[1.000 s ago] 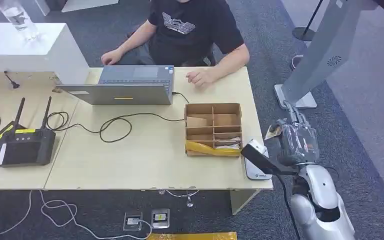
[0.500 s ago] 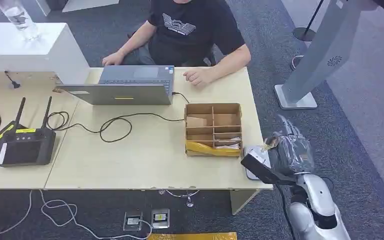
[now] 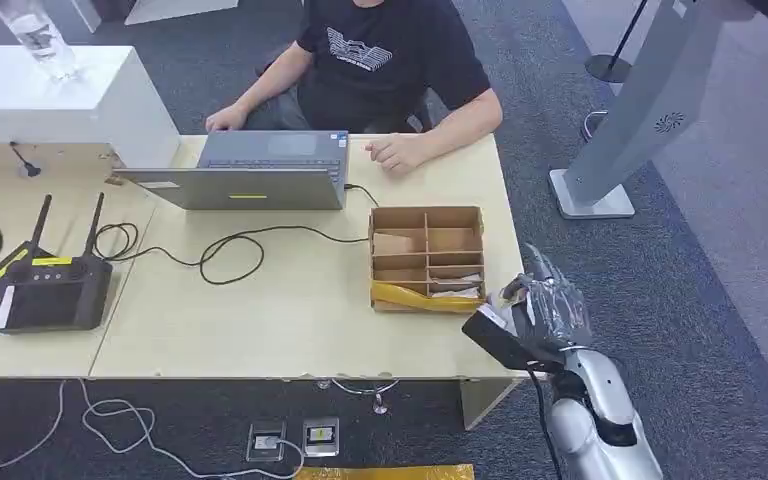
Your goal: Pass the card to the sensor for recognition and then transmit it.
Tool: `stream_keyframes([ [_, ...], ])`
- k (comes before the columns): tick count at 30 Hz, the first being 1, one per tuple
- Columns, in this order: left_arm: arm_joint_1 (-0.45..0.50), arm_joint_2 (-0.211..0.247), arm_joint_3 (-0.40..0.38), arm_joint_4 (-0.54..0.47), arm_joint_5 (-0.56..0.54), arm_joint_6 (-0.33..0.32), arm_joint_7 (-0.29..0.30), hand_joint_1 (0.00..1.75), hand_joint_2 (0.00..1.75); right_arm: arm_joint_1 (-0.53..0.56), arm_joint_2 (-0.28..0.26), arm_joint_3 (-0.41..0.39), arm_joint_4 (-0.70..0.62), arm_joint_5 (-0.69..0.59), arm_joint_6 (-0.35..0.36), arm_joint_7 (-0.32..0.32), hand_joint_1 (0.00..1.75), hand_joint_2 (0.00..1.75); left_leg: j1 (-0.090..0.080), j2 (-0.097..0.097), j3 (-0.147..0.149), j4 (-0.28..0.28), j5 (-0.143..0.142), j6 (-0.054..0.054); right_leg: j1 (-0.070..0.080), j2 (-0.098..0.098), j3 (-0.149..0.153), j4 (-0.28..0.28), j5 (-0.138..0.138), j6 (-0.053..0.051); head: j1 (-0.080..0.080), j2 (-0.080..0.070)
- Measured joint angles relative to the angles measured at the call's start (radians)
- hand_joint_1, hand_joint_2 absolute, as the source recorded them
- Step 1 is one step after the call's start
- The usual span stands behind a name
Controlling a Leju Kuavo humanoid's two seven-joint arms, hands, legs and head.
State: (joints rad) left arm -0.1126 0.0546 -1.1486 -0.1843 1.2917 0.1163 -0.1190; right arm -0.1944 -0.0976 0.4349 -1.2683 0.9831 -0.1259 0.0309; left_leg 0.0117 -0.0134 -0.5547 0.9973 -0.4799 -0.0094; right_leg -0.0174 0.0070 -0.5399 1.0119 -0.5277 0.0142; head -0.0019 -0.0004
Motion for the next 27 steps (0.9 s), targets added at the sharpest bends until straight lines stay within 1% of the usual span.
stream_keyframes([
  [9, 0.0, 0.003, 0.0, 0.0, -0.003, 0.0, -0.001, 0.0, 0.0, -0.014, 0.031, 0.004, 0.11, -0.008, -0.004, -0.01, 1.75, 1.75, 0.0, 0.0, 0.0, 0.0, 0.0, 0.0, 0.0, 0.0, 0.0, 0.0, 0.0, 0.0, 0.0, 0.0],
  [16, 0.0, 0.005, 0.0, 0.0, -0.003, 0.0, -0.001, 0.0, 0.0, -0.017, 0.041, 0.004, 0.153, -0.017, -0.005, -0.011, 1.75, 1.75, 0.0, 0.0, 0.0, 0.0, 0.0, 0.0, 0.0, 0.0, 0.0, 0.0, 0.0, 0.0, 0.0, 0.0],
  [22, 0.0, 0.005, 0.0, 0.0, 0.005, 0.0, 0.001, 0.0, 0.0, -0.033, 0.046, 0.005, 0.204, -0.045, -0.034, -0.027, 1.75, 1.75, 0.0, 0.0, 0.0, 0.0, 0.0, 0.0, 0.0, 0.0, 0.0, 0.0, 0.0, 0.0, 0.0, 0.0],
  [27, 0.0, 0.01, 0.0, 0.003, 0.005, 0.0, 0.005, 0.0, 0.0, -0.043, 0.045, -0.003, 0.223, -0.07, -0.037, -0.026, 1.75, 1.75, 0.0, 0.0, 0.0, 0.0, 0.0, 0.0, 0.0, 0.0, 0.0, 0.0, 0.0, 0.0, 0.0, 0.0],
])
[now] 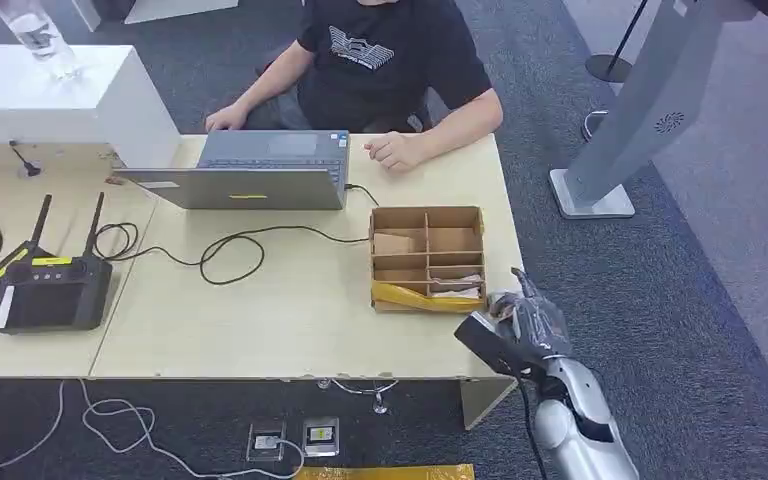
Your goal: Pass the card to the sensor for recognition and then transmit it.
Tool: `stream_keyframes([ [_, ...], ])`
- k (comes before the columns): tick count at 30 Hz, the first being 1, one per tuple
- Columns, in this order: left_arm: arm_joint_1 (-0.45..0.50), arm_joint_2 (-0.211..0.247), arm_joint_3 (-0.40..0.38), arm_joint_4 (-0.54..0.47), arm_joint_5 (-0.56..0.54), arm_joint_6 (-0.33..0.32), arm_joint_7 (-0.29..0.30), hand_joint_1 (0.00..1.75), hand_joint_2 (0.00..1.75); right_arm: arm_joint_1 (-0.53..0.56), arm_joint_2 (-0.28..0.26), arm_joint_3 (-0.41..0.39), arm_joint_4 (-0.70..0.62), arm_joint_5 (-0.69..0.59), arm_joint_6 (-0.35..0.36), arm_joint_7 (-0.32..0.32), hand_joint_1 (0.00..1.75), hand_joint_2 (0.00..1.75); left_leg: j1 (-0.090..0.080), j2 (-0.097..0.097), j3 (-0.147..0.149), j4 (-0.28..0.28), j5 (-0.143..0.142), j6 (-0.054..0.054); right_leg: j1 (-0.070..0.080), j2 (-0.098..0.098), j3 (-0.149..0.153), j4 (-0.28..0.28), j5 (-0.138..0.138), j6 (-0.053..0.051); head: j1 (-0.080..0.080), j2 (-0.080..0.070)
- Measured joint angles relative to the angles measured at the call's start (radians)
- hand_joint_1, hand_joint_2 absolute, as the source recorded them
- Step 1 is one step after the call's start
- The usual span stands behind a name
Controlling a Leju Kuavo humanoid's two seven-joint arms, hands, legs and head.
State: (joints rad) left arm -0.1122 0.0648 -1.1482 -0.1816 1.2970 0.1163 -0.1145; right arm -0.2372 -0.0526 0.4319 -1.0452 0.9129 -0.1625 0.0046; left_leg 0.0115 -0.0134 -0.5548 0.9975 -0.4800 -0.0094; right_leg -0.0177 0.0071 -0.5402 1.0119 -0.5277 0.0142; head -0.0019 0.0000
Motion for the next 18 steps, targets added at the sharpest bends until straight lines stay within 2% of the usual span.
stream_keyframes([
  [13, 0.0, 0.002, 0.0, 0.002, 0.0, 0.0, 0.0, 0.0, 0.0, -0.003, -0.003, 0.0, -0.023, -0.019, -0.005, -0.019, 1.75, 1.75, 0.0, 0.0, 0.0, 0.0, 0.0, 0.0, 0.0, 0.0, 0.0, 0.0, 0.0, 0.0, 0.0, 0.0],
  [18, 0.0, 0.002, 0.0, 0.002, 0.0, 0.0, -0.005, 0.0, 0.0, -0.002, -0.008, -0.001, -0.071, 0.007, -0.015, 0.005, 1.75, 1.75, 0.0, 0.0, 0.001, 0.0, 0.0, 0.0, 0.0, 0.0, 0.0, 0.0, 0.0, 0.0, 0.0, 0.0],
])
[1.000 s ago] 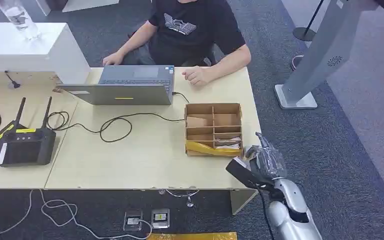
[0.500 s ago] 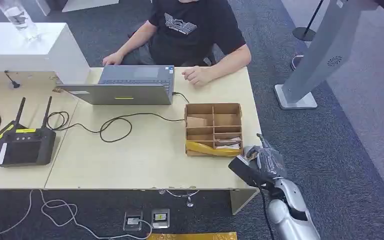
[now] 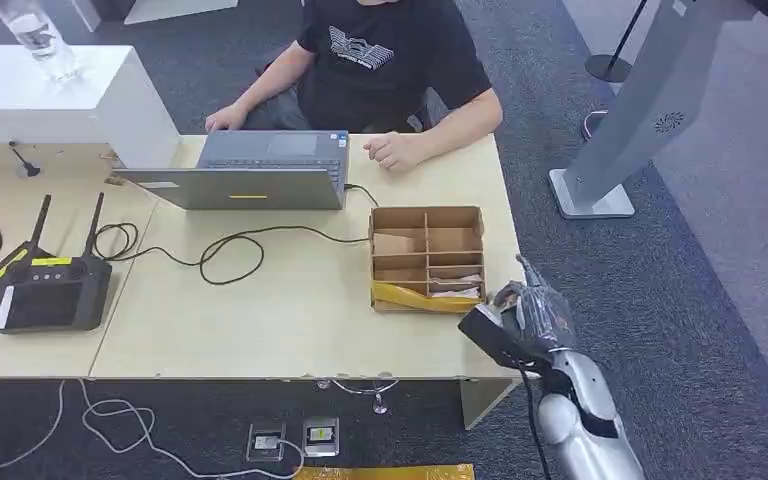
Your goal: Pass the card to the sensor for recognition and then transmit it.
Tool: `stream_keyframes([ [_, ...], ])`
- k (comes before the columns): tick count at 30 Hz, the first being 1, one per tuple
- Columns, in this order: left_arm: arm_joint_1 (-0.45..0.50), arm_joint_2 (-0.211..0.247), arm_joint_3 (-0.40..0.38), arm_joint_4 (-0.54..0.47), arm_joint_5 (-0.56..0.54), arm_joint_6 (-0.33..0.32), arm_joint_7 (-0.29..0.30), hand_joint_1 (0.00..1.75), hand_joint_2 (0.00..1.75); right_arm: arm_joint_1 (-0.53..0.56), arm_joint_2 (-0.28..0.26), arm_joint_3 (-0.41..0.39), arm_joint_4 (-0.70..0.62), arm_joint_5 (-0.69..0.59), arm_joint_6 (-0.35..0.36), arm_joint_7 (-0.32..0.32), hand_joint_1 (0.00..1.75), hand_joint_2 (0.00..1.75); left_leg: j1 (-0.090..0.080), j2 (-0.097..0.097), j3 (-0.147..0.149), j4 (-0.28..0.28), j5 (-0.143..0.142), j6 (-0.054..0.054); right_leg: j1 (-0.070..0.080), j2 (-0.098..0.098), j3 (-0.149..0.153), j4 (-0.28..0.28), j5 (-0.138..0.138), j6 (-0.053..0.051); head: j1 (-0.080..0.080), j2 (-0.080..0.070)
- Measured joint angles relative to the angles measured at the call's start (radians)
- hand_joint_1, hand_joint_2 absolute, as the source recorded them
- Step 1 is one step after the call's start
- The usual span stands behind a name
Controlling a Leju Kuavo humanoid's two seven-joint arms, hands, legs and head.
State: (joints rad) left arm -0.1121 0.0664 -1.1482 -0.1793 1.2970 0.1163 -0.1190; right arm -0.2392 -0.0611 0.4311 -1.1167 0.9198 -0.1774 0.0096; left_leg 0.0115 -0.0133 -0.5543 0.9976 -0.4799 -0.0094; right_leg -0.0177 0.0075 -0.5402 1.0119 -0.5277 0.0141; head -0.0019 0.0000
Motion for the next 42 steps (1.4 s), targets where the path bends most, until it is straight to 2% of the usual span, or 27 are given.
stream_keyframes([
  [6, 0.0, 0.0, 0.0, 0.0, -0.002, 0.0, 0.0, 0.0, 0.0, 0.0, -0.017, -0.01, -0.08, 0.007, 0.013, 0.034, 1.75, 1.75, 0.0, 0.0, 0.0, 0.0, 0.0, 0.0, 0.0, 0.0, 0.0, 0.0, 0.0, 0.0, 0.0, 0.0],
  [13, 0.0, 0.0, 0.0, 0.0, -0.009, 0.0, -0.003, 0.0, 0.0, 0.005, -0.038, -0.028, -0.119, 0.011, 0.013, 0.042, 1.75, 1.75, 0.0, 0.0, 0.0, 0.0, 0.0, 0.0, 0.0, 0.0, 0.0, 0.0, 0.0, 0.0, 0.0, 0.0],
  [20, 0.0, 0.0, 0.0, 0.0, -0.019, 0.0, -0.011, 0.0, 0.0, -0.017, -0.04, -0.033, -0.179, 0.106, 0.011, 0.064, 1.75, 1.75, 0.0, 0.0, 0.0, 0.0, 0.0, 0.0, 0.0, 0.0, 0.0, 0.0, 0.0, 0.0, 0.0, 0.0],
  [26, 0.0, 0.0, 0.0, 0.0, -0.021, 0.0, -0.014, 0.0, 0.0, -0.064, -0.04, -0.029, -0.224, 0.13, 0.024, 0.073, 1.75, 1.75, 0.0, 0.0, 0.0, 0.0, 0.0, 0.0, 0.0, 0.0, 0.0, 0.0, 0.0, 0.0, 0.0, 0.0],
  [42, -0.001, -0.003, -0.001, 0.0, -0.021, 0.0, -0.014, 0.0, 0.0, -0.111, -0.037, 0.024, -0.241, 0.135, 0.052, 0.072, 1.75, 1.75, 0.0, 0.0, 0.0, 0.0, 0.0, 0.0, 0.0, 0.0, 0.0, 0.0, 0.0, 0.0, 0.0, 0.0],
])
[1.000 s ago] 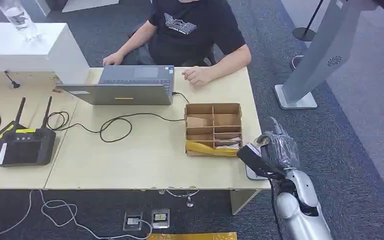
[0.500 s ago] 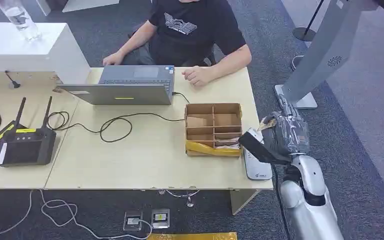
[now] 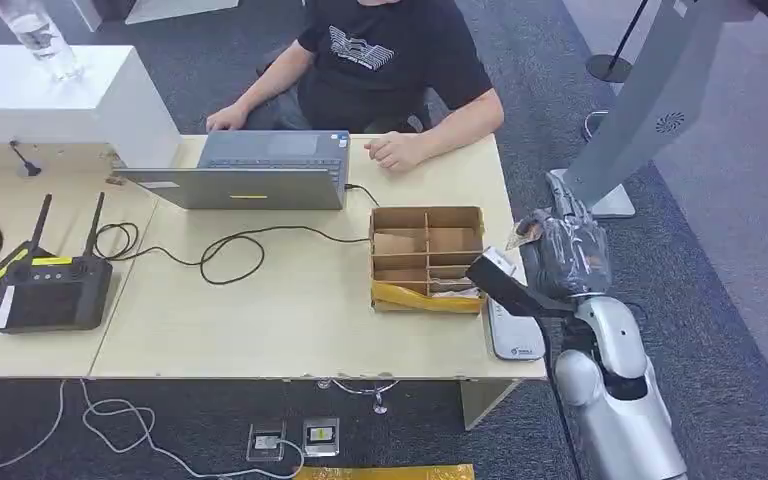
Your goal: Pass the card to the sensor for recognition and then transmit it.
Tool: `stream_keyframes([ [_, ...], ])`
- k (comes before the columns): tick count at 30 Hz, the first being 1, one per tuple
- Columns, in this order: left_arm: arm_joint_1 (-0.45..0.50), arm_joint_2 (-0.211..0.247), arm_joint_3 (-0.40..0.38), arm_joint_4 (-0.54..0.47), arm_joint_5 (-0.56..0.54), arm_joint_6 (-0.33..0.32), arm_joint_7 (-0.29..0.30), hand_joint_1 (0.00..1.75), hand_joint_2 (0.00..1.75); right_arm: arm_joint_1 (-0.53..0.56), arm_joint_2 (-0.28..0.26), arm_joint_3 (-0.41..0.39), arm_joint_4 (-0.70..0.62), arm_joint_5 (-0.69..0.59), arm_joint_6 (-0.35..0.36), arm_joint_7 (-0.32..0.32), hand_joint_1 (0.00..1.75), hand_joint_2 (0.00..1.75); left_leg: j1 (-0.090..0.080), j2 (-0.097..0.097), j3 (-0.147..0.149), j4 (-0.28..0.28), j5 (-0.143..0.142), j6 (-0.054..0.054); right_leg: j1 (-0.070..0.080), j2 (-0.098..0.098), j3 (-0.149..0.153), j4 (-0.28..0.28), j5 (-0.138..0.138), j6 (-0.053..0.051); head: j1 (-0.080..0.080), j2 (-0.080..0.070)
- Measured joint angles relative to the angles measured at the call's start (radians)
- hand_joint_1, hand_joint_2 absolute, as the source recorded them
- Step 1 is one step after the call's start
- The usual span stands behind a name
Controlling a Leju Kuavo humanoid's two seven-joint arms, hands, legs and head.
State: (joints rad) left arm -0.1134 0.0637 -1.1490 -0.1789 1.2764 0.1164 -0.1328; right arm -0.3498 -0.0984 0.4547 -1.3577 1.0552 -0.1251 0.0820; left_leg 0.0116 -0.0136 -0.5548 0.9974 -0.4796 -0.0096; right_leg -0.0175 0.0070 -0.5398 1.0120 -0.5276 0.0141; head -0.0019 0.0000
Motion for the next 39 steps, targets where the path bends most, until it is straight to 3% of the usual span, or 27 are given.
stream_keyframes([
  [13, -0.001, 0.0, 0.0, 0.0, -0.009, 0.0, 0.005, 0.0, 0.0, -0.031, 0.032, 0.083, 0.065, -0.019, 0.017, -0.039, 1.75, 1.75, 0.0, 0.0, 0.0, 0.0, 0.0, 0.0, 0.0, 0.0, 0.0, 0.0, 0.0, 0.0, 0.0, 0.0],
  [26, -0.001, 0.0, 0.0, 0.0, -0.009, 0.0, 0.005, 0.0, 0.0, -0.041, 0.033, 0.107, 0.106, -0.023, 0.014, -0.019, 1.75, 1.75, 0.0, 0.0, 0.0, 0.0, 0.0, 0.0, 0.0, 0.0, 0.0, 0.0, 0.0, 0.0, 0.0, 0.0],
  [39, -0.001, -0.001, 0.0, 0.0, -0.009, 0.0, 0.009, 0.0, 0.0, -0.036, 0.004, 0.101, 0.126, -0.023, 0.029, 0.051, 1.75, 1.75, 0.0, 0.0, 0.0, 0.0, 0.0, 0.0, 0.0, 0.0, 0.0, 0.0, 0.0, 0.0, 0.0, 0.0],
])
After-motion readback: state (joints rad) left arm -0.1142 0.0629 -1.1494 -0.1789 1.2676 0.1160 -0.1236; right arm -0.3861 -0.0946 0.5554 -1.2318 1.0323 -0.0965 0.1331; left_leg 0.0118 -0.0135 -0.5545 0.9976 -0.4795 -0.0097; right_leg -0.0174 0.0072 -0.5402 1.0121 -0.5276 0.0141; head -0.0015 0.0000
